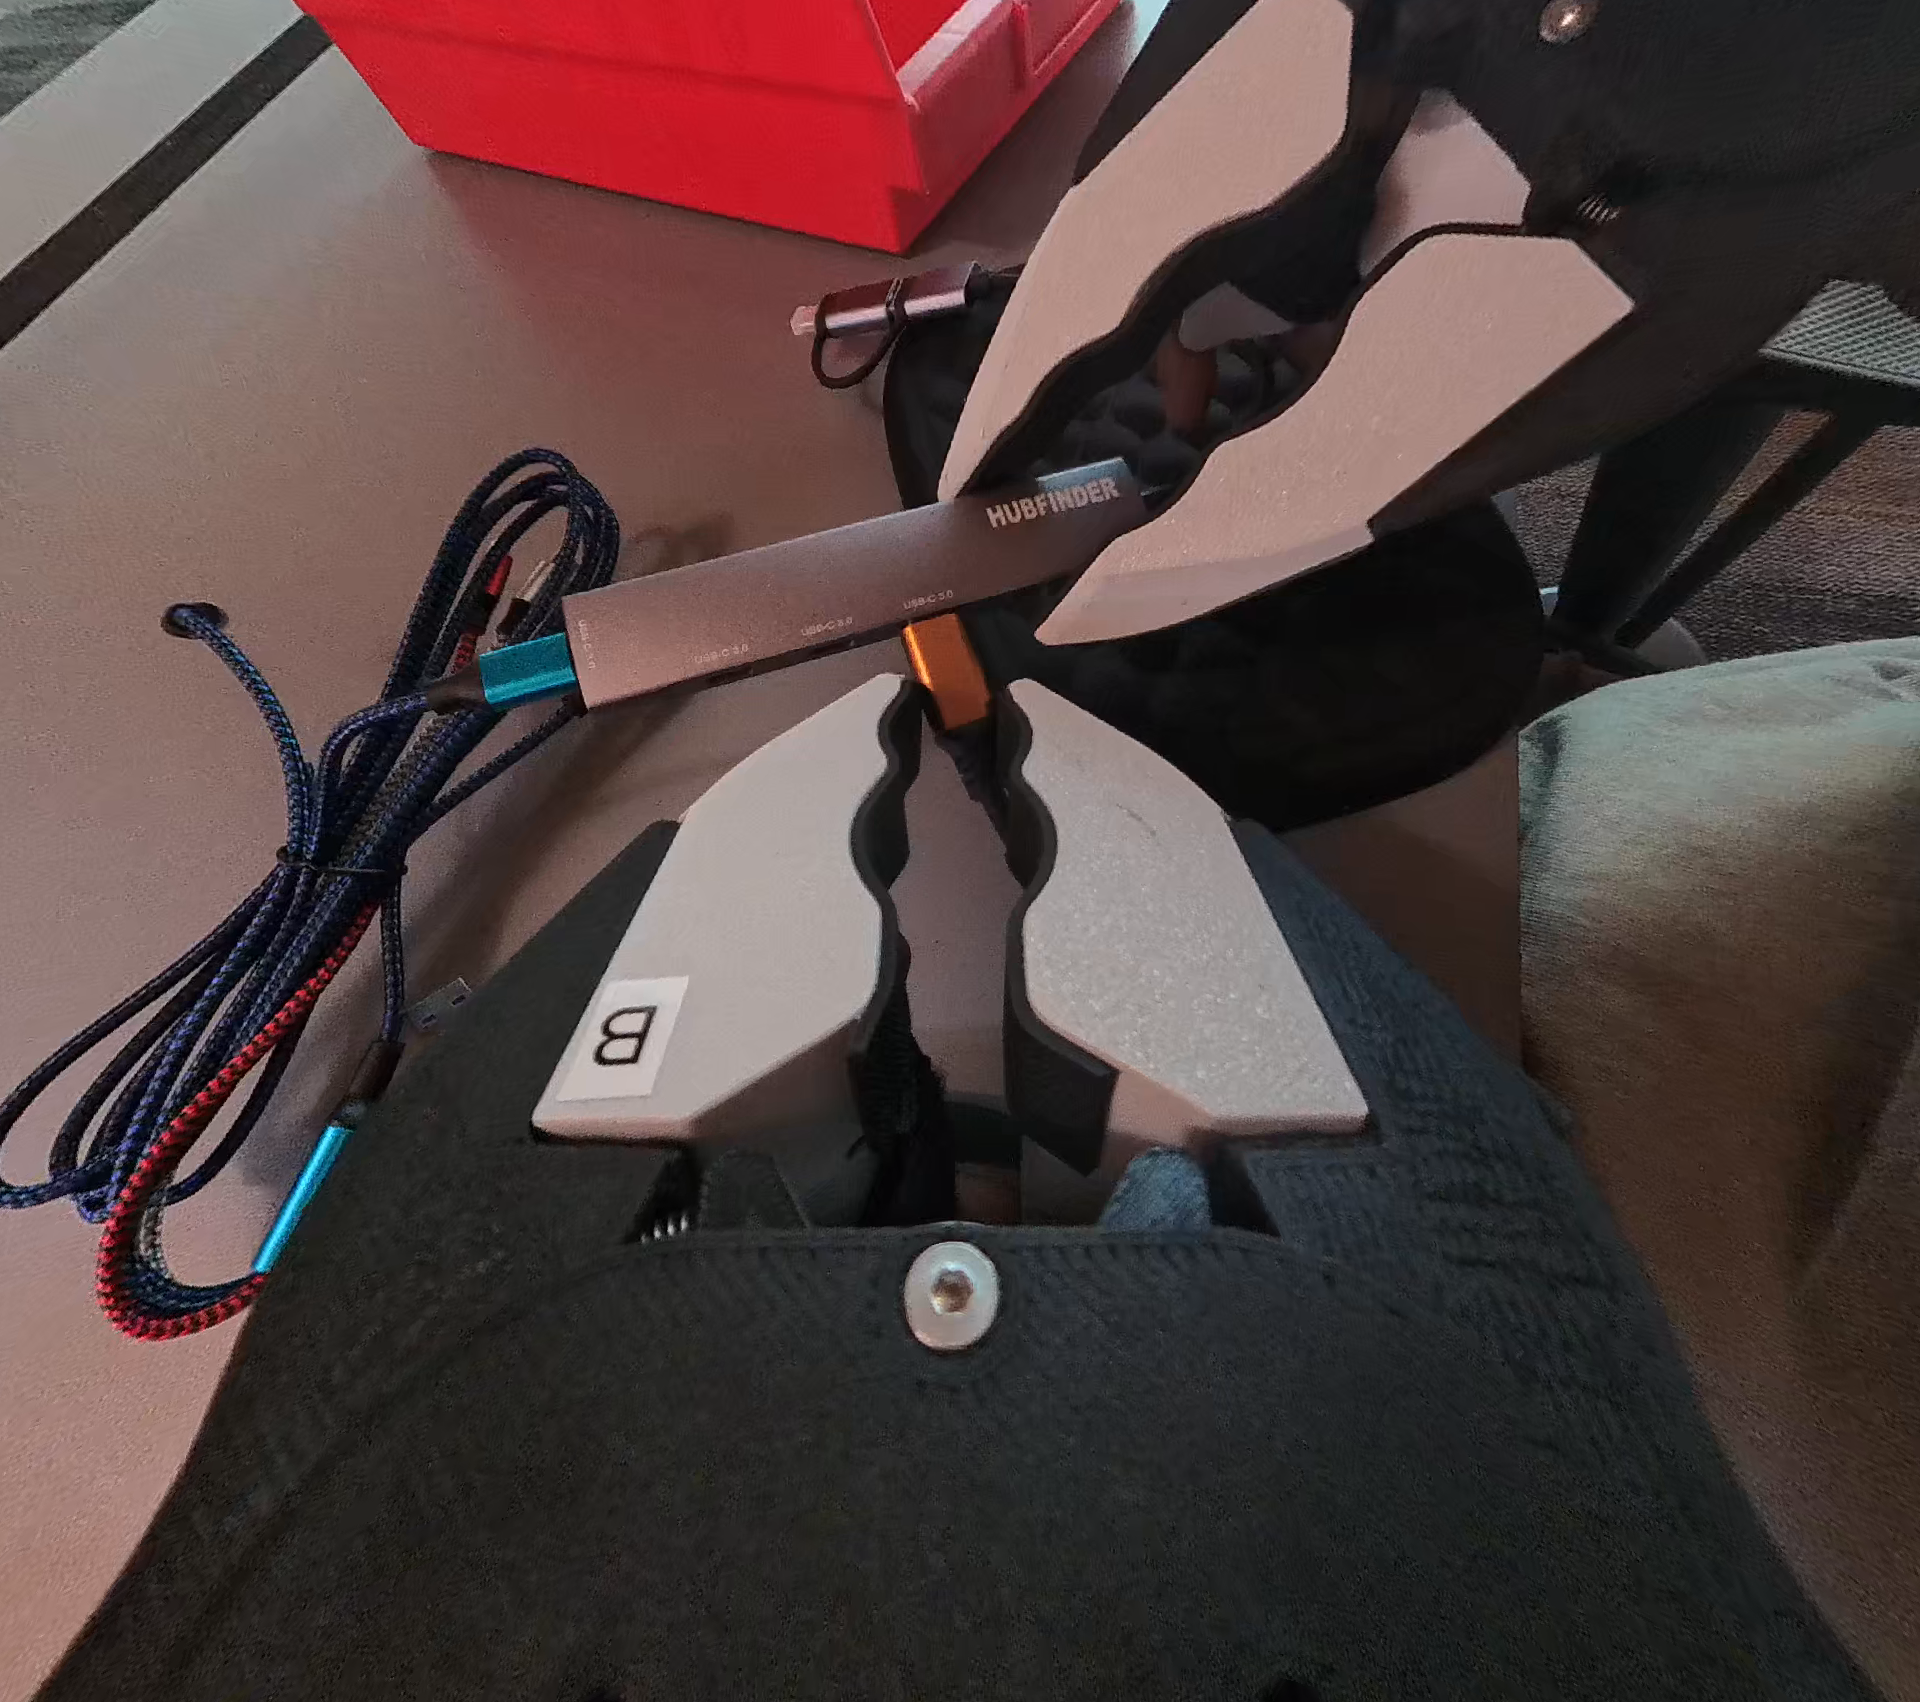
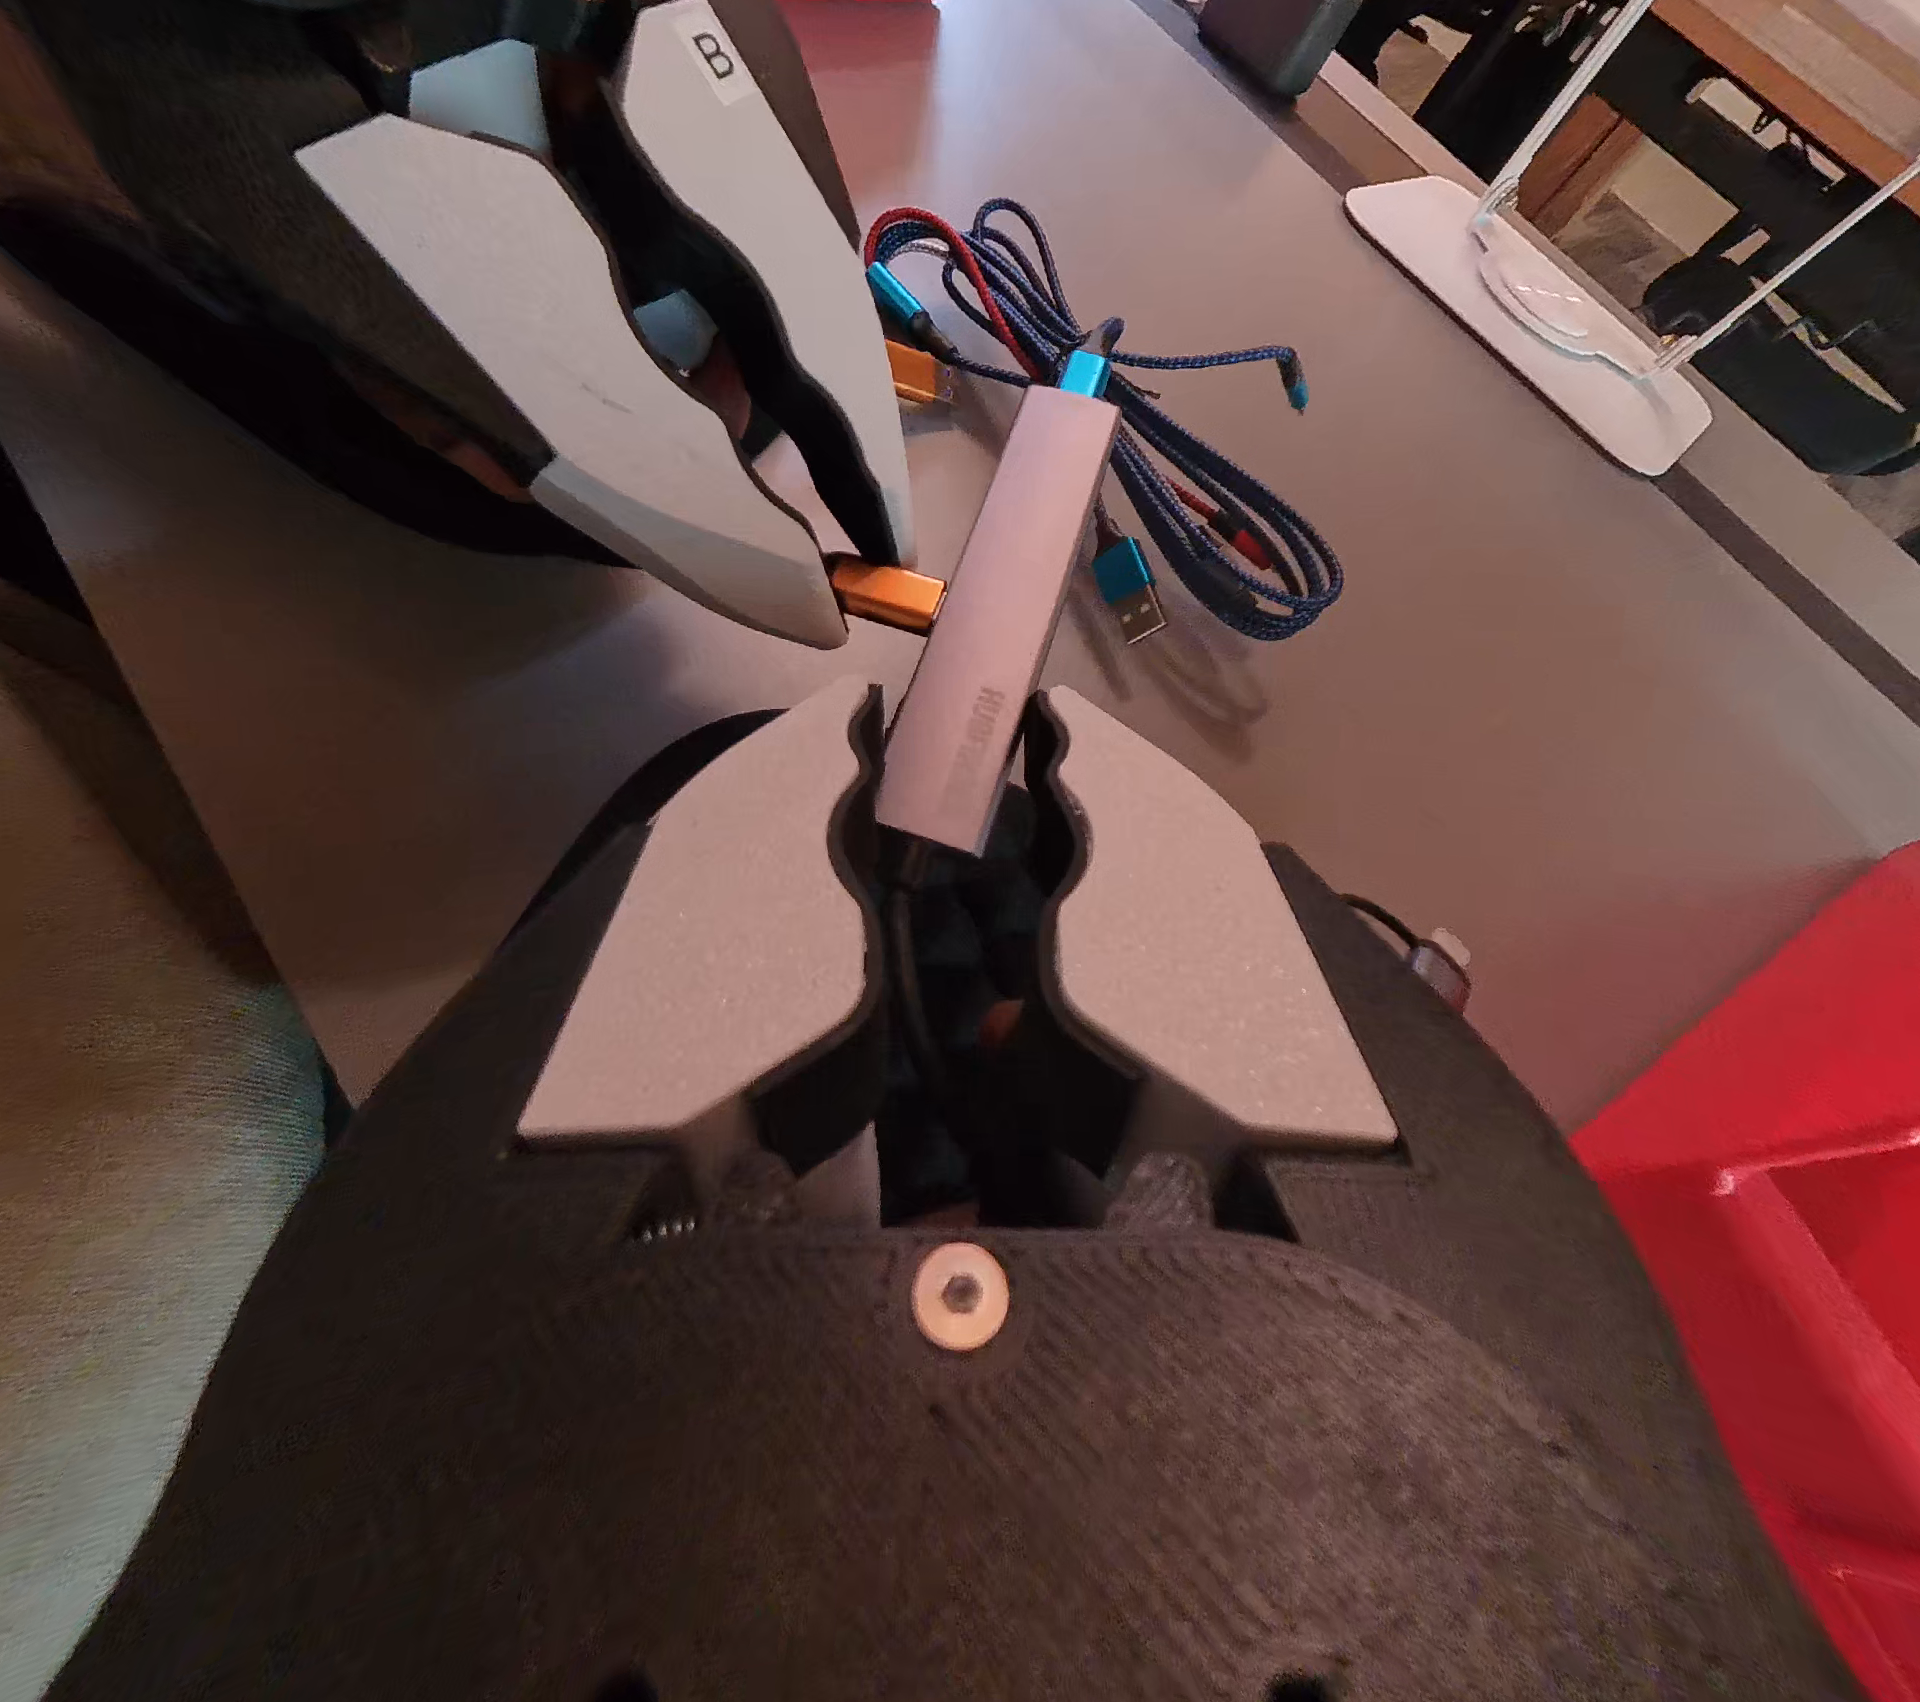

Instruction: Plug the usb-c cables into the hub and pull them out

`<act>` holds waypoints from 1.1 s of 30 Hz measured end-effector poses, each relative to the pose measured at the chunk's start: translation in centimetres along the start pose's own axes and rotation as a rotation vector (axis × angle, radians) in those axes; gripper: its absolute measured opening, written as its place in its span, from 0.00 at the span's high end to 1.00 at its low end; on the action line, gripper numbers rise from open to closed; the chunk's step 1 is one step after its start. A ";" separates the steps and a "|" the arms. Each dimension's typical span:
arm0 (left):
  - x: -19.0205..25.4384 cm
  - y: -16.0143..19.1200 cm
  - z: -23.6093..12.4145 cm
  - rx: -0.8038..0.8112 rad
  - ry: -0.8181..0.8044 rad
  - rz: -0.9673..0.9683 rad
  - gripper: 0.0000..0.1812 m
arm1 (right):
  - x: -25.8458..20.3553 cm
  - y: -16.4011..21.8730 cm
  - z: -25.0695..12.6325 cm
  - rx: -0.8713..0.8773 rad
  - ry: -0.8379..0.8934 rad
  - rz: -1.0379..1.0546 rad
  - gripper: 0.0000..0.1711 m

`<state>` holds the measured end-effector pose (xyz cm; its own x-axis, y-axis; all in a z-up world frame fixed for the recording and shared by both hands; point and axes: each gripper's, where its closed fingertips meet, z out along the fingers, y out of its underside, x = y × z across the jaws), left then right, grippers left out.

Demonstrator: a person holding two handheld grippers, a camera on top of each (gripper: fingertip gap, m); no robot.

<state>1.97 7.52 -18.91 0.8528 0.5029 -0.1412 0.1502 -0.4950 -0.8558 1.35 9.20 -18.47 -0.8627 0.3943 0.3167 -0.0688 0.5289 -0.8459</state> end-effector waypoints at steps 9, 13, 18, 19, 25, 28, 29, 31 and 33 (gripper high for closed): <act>-3.6 -5.6 -3.6 0.401 -0.113 -0.093 0.82 | 1.8 -0.9 -0.6 0.107 0.008 0.187 0.86; -8.3 -8.4 -9.7 0.848 -0.328 -0.236 0.79 | 3.6 -3.4 -2.0 0.229 0.060 0.184 0.87; -10.4 -7.3 -13.8 1.068 -0.490 -0.346 0.79 | 7.2 -8.9 -4.9 0.408 0.183 0.116 0.87; -10.5 -7.0 -14.2 1.078 -0.518 -0.345 0.79 | 8.2 -10.1 -5.7 0.447 0.220 0.102 0.87; -10.9 -6.5 -14.7 1.075 -0.543 -0.367 0.79 | 16.0 -15.9 -12.7 0.619 0.506 0.026 0.87; -11.1 -6.4 -14.8 1.078 -0.542 -0.386 0.79 | 20.7 -17.4 -16.2 0.598 0.687 -0.057 0.88; -11.1 -6.3 -14.8 1.073 -0.542 -0.391 0.79 | 22.3 -17.5 -17.4 0.569 0.765 -0.096 0.88; -11.1 -6.3 -14.9 1.076 -0.545 -0.392 0.79 | 25.5 -17.3 -19.5 0.495 0.915 -0.167 0.87; -11.2 -6.3 -15.1 1.080 -0.554 -0.387 0.79 | 28.0 -16.8 -21.4 0.394 1.074 -0.282 0.87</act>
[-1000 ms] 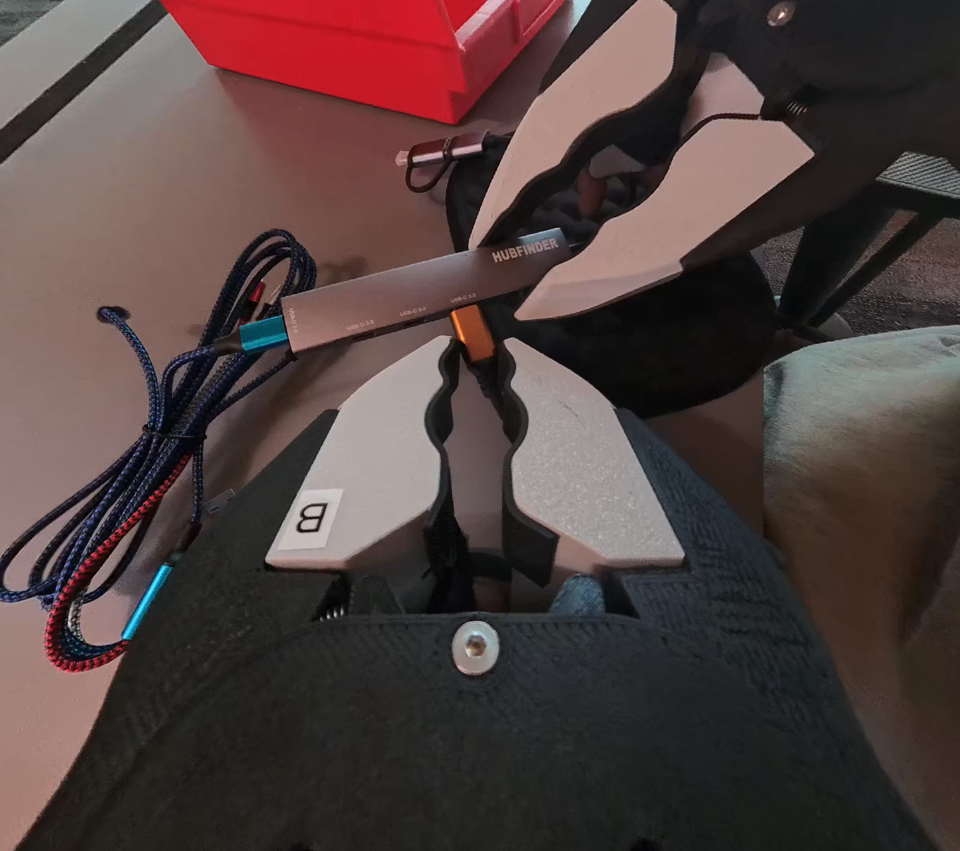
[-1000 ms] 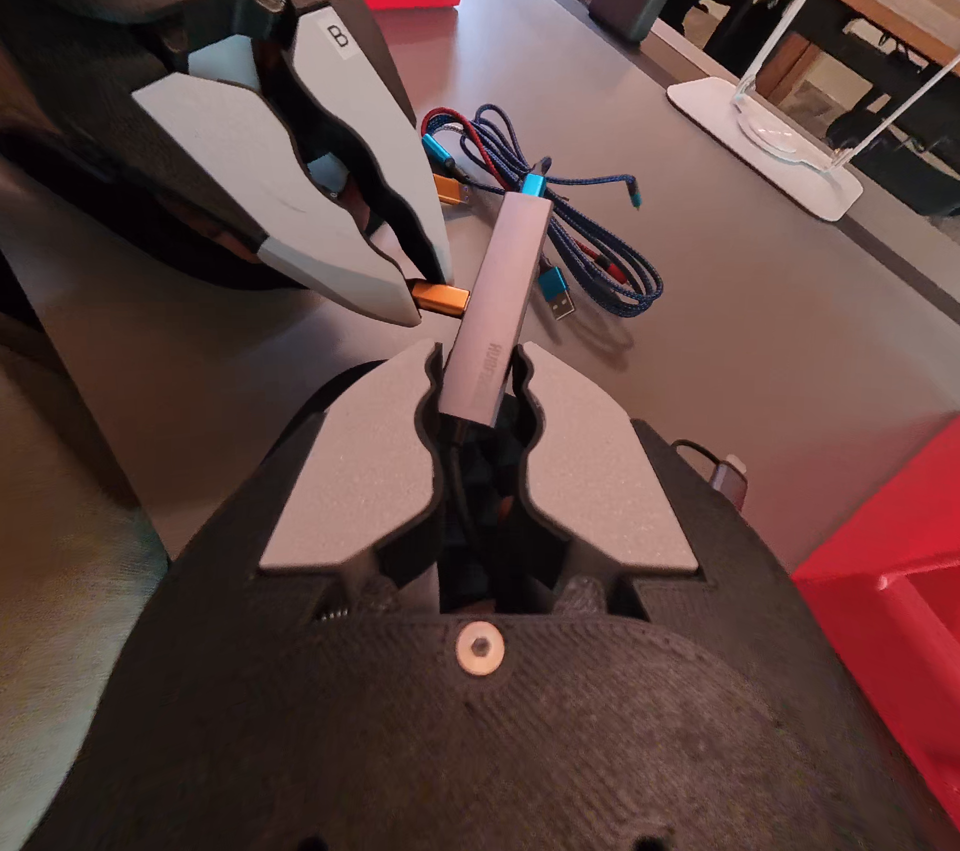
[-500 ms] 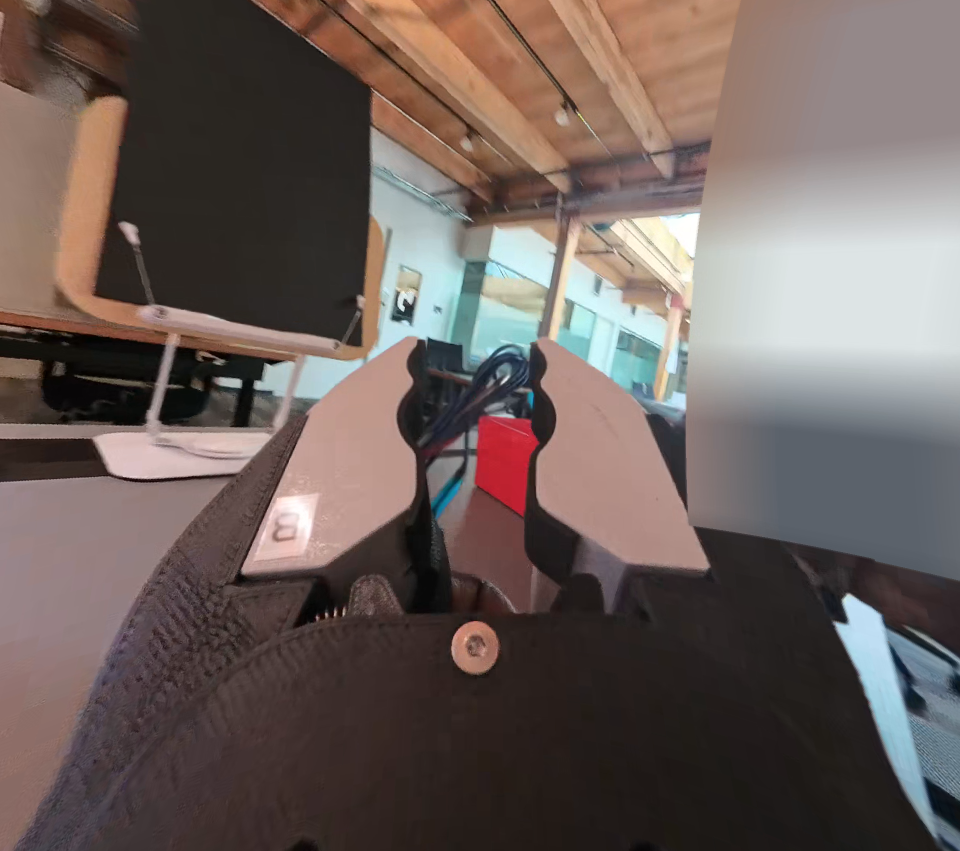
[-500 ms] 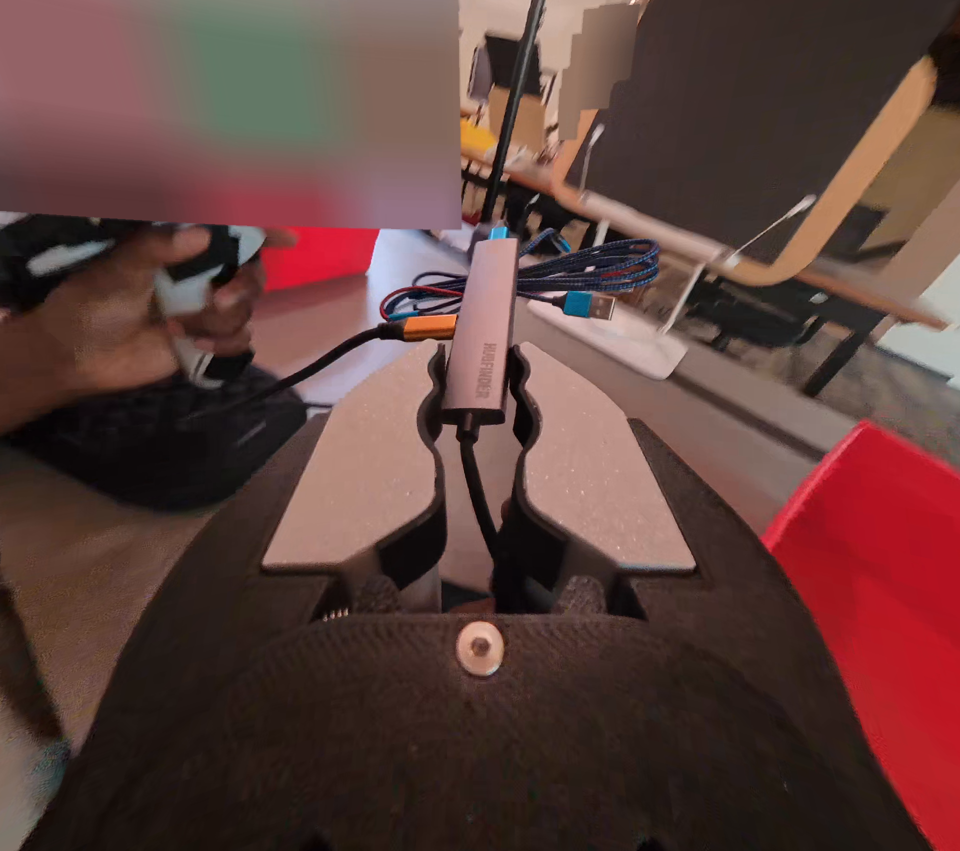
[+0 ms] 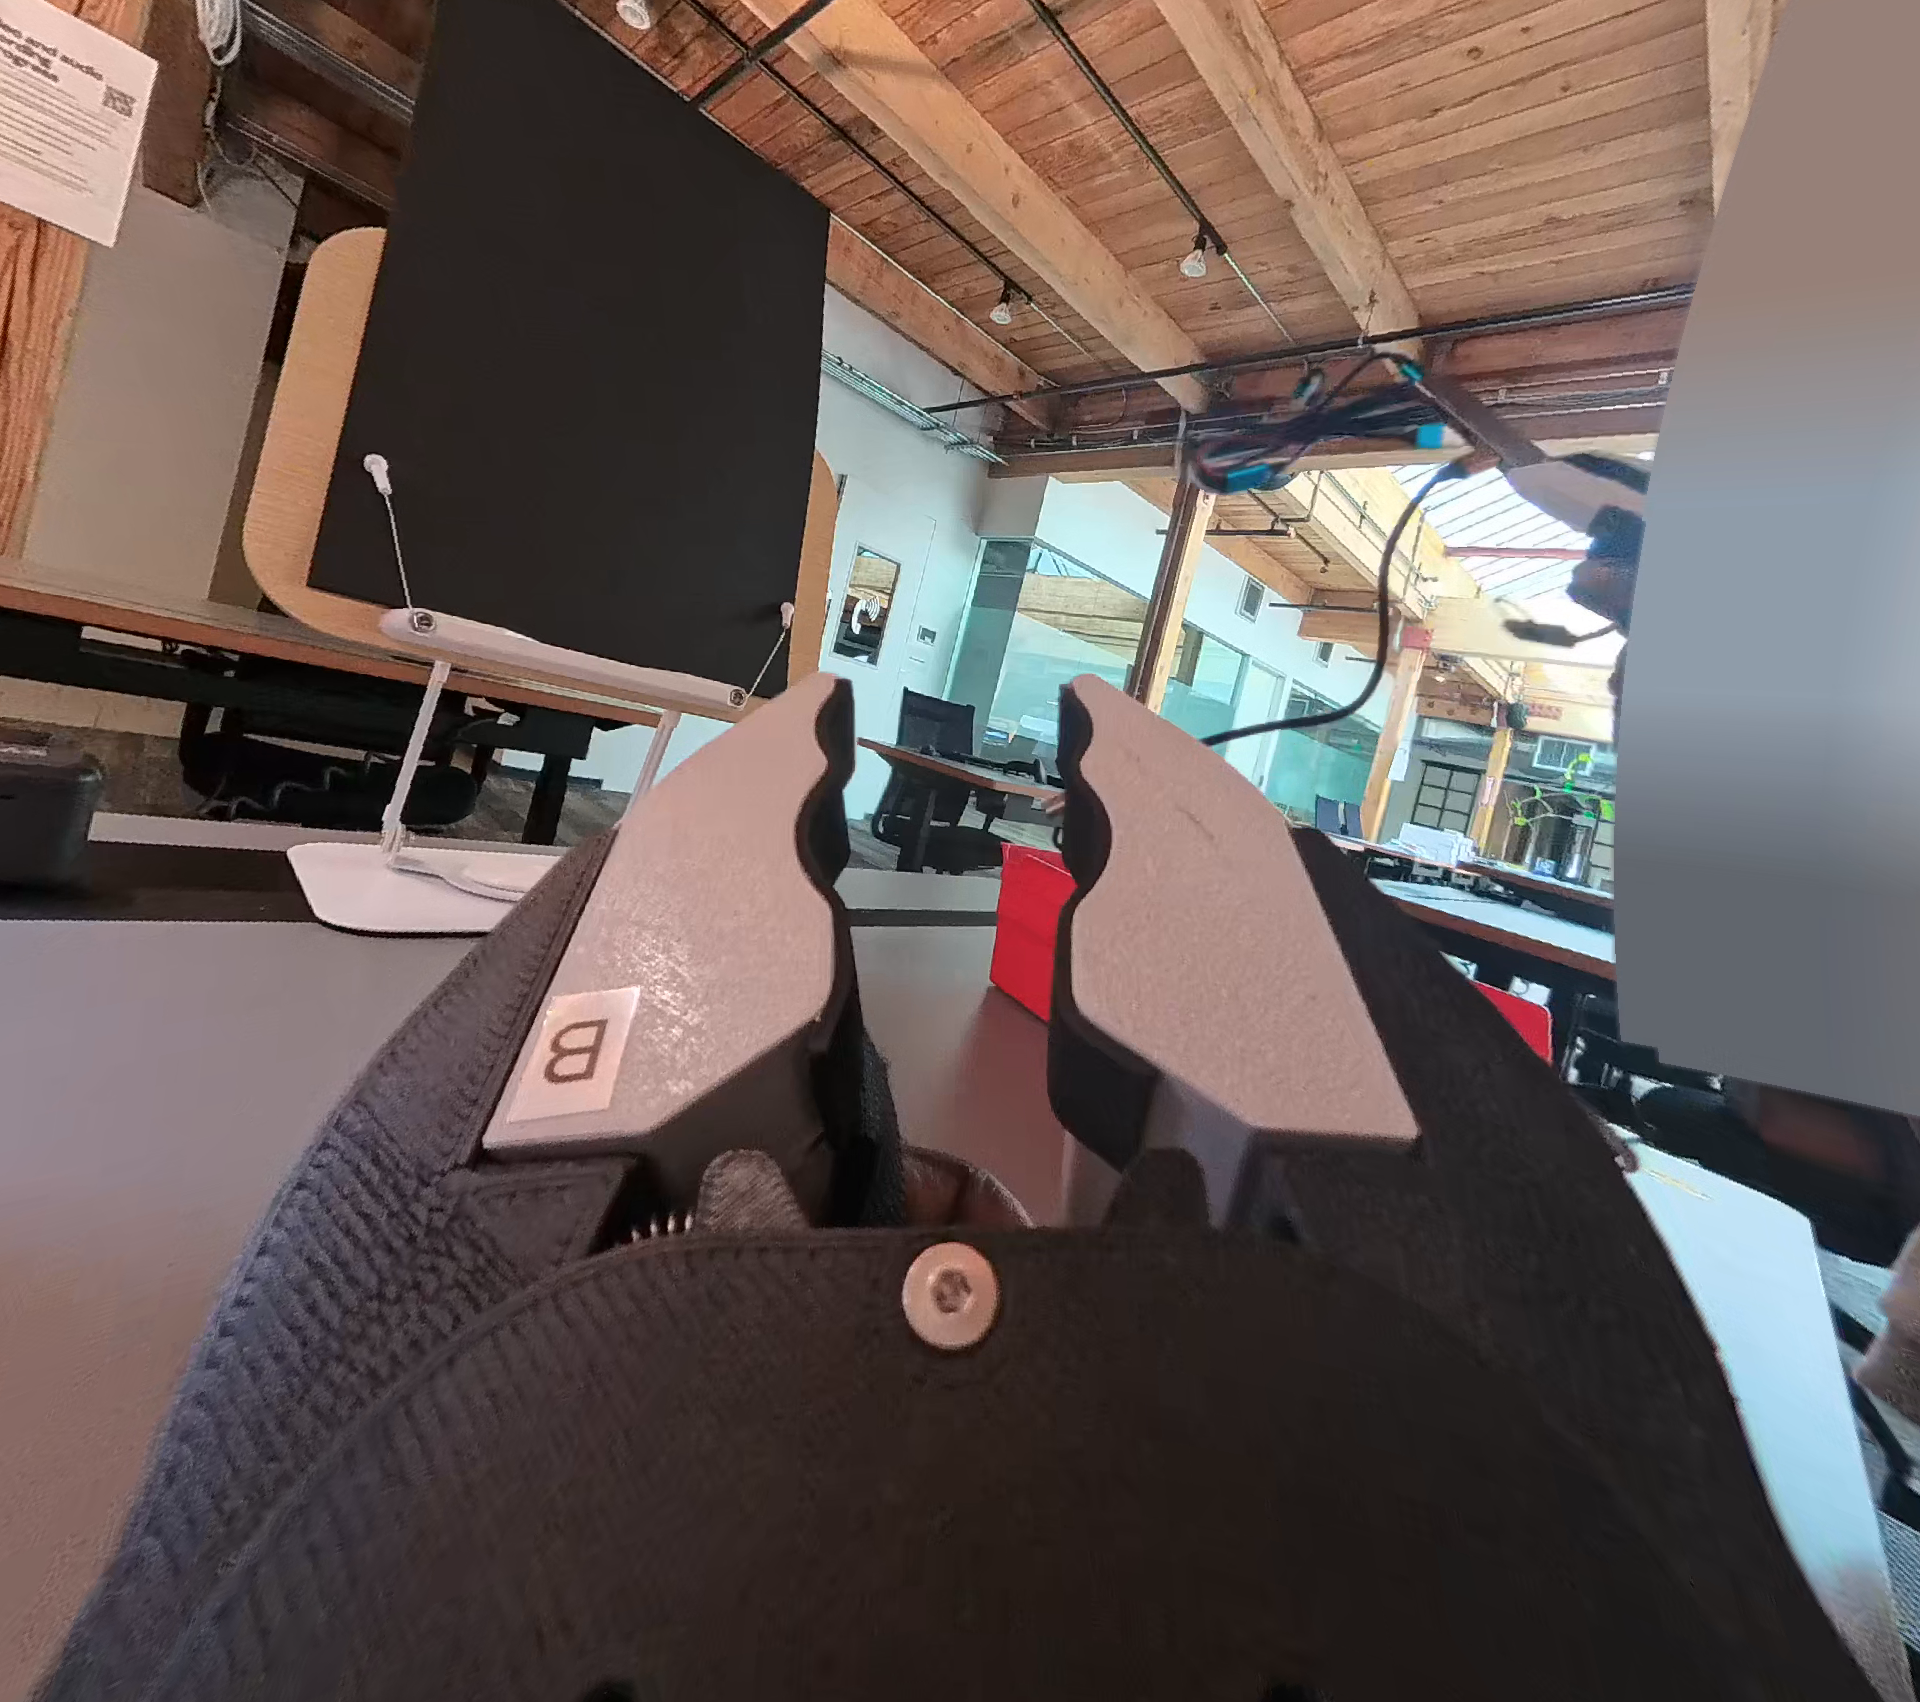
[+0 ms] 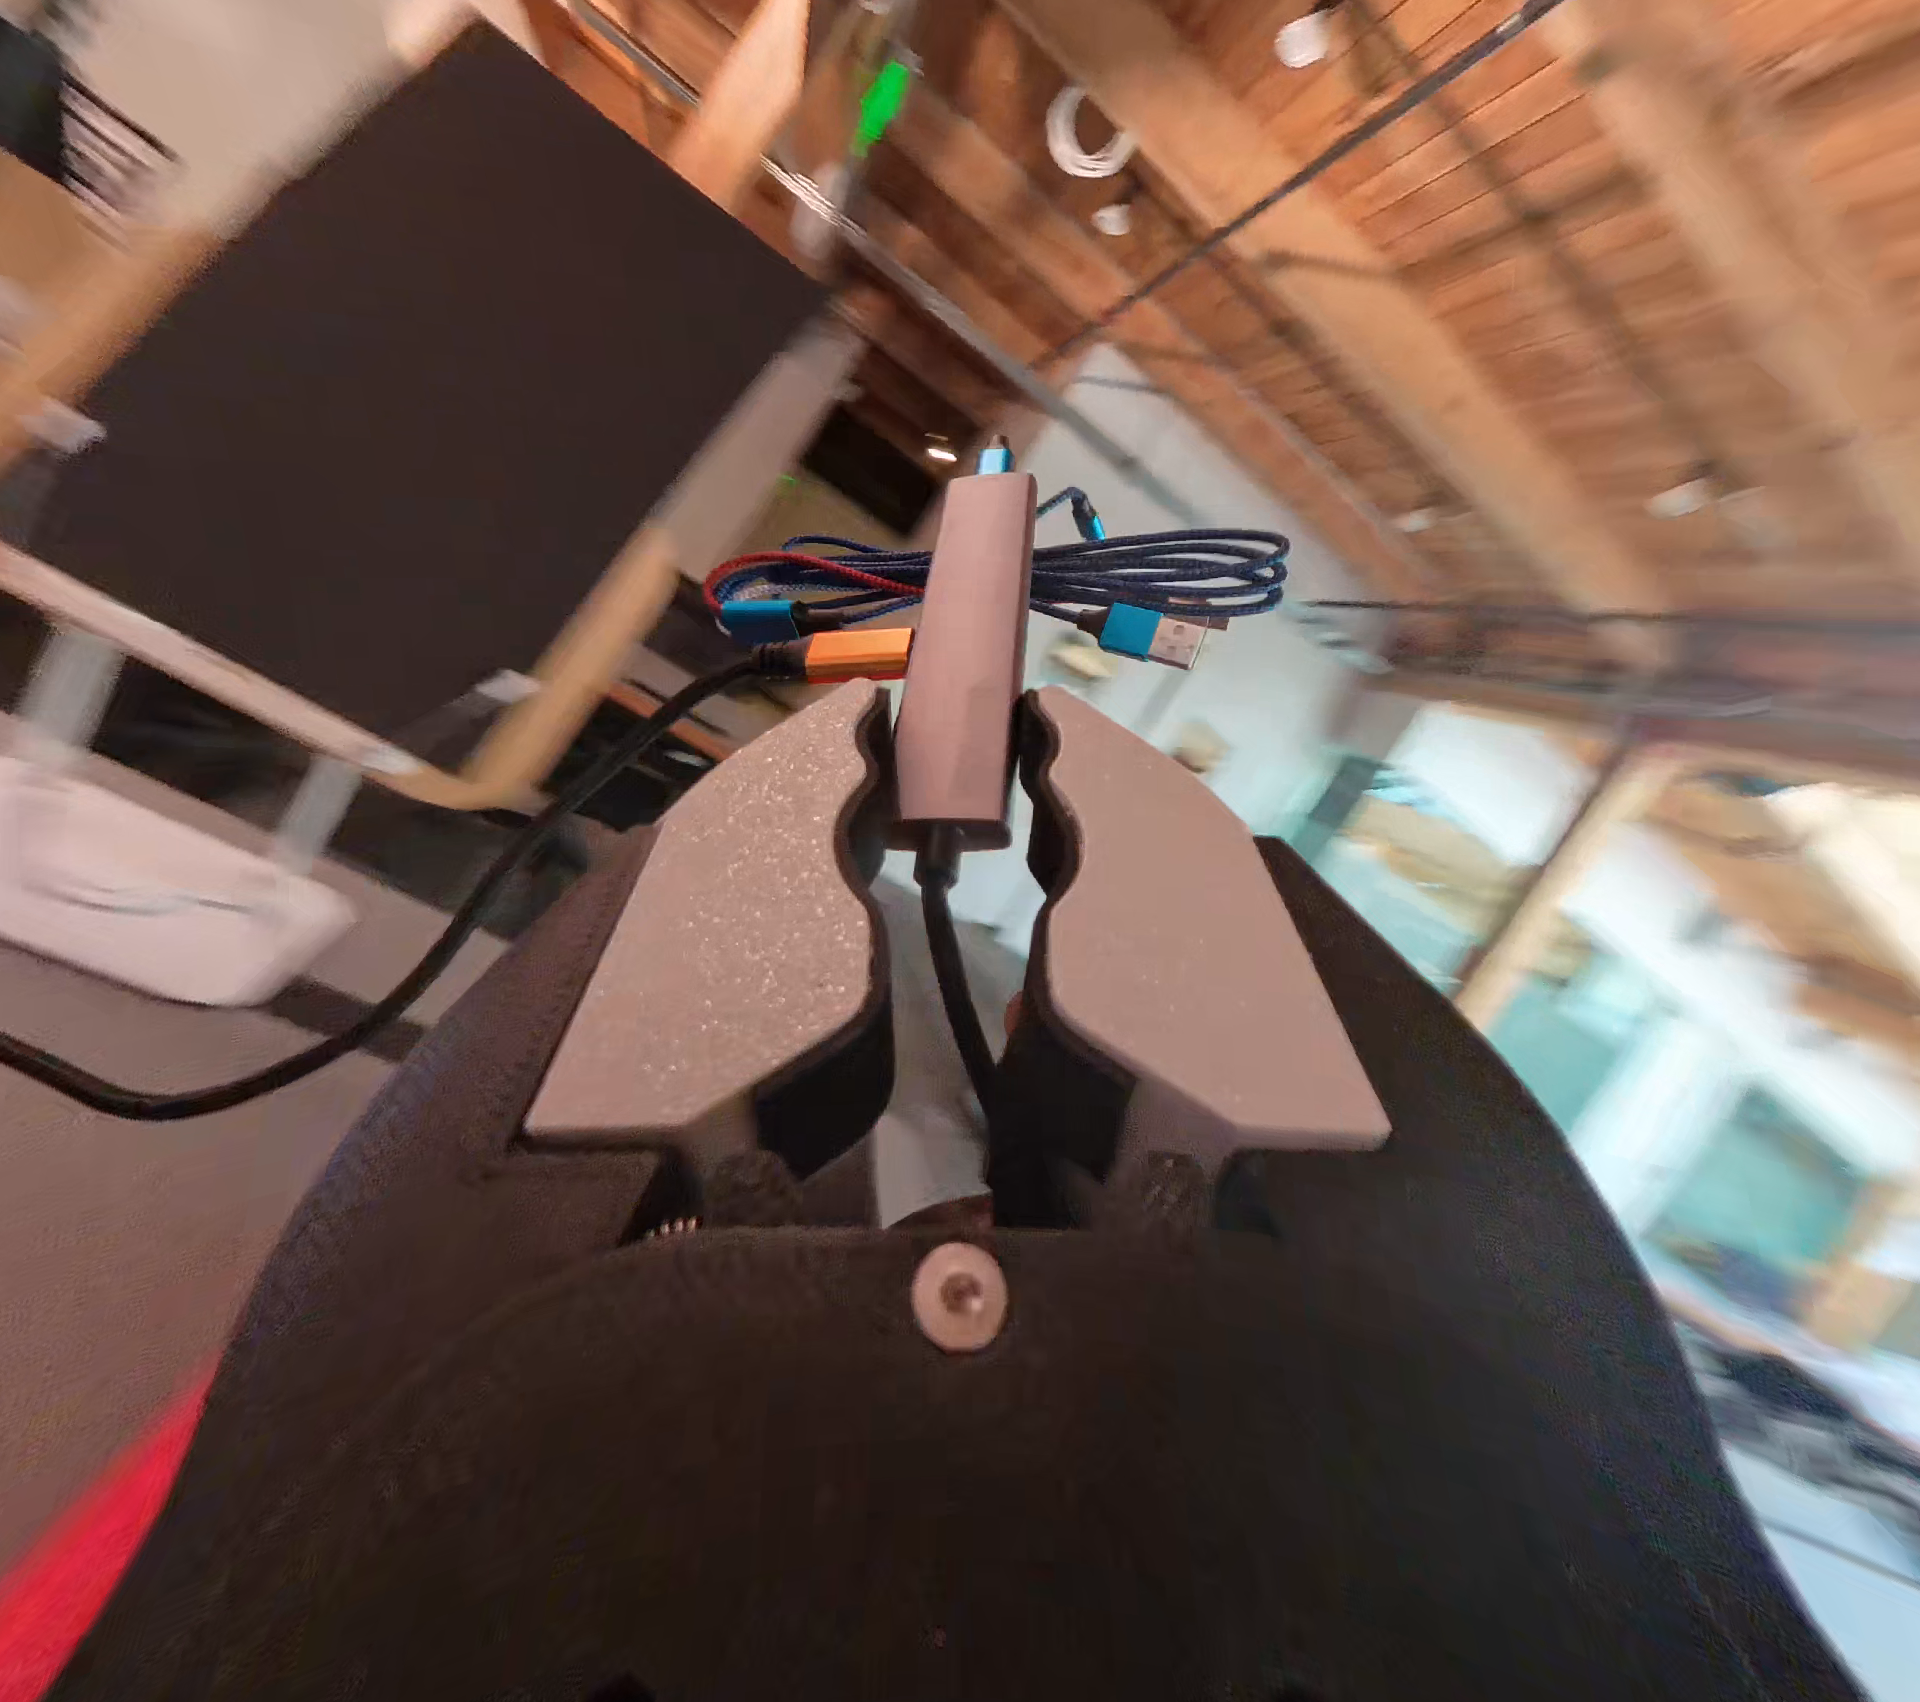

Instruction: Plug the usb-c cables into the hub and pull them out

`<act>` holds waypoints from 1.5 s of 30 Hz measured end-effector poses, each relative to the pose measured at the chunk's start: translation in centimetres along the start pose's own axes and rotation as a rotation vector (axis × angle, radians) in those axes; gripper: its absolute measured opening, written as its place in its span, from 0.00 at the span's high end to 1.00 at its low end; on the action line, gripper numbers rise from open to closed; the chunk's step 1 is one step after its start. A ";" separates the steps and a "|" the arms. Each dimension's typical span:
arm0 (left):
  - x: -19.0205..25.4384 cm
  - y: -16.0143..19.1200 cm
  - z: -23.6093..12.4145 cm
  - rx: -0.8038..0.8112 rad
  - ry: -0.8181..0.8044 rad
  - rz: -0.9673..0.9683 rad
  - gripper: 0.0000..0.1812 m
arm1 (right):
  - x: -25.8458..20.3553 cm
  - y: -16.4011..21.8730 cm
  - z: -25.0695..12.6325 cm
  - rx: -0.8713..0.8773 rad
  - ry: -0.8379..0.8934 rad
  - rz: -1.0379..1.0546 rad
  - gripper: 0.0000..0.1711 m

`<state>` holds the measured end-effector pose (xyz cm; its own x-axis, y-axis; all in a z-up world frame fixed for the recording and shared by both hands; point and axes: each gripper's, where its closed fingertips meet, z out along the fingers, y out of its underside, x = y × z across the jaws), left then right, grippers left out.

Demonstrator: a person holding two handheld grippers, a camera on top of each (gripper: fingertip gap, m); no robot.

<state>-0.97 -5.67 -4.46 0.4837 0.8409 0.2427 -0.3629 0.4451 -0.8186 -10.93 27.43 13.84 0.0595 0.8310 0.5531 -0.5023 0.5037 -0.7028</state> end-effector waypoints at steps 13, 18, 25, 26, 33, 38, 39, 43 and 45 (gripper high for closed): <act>0.4 0.9 0.3 -0.051 -0.005 0.097 0.79 | -6.3 10.9 -1.4 -0.225 -0.107 -0.882 0.87; 0.3 1.5 0.4 -0.078 -0.002 0.087 0.79 | -13.8 18.8 -4.5 -0.460 -0.407 -0.563 0.87; 0.5 2.0 0.5 -0.107 0.002 0.105 0.79 | -15.5 22.8 -5.3 -0.706 -0.429 0.487 0.88; 0.5 2.1 0.5 -0.111 0.002 0.108 0.79 | -15.6 23.5 -5.6 -0.757 -0.426 0.580 0.87; 0.9 2.8 0.6 -0.144 0.022 0.110 0.79 | -16.8 27.0 -8.8 -1.062 -0.495 0.453 0.82; 1.5 3.5 0.7 -0.179 0.057 0.128 0.78 | -15.3 23.9 -7.3 -0.908 -0.422 0.445 0.63; 1.7 3.7 0.7 -0.188 0.063 0.136 0.78 | -14.7 22.9 -6.9 -0.856 -0.396 0.453 0.61; 2.2 4.1 0.7 -0.205 0.081 0.183 0.75 | -11.7 17.6 -5.5 -0.592 -0.248 0.474 0.56; 2.5 4.2 0.7 -0.208 0.090 0.204 0.73 | -10.9 13.1 -5.4 -0.383 -0.202 0.503 0.53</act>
<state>-1.85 -1.47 -6.89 0.4895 0.8717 0.0229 -0.2930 0.1892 -0.9372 -13.51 26.24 -3.80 -0.2833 0.9451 0.1631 -0.0823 0.1455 -0.9859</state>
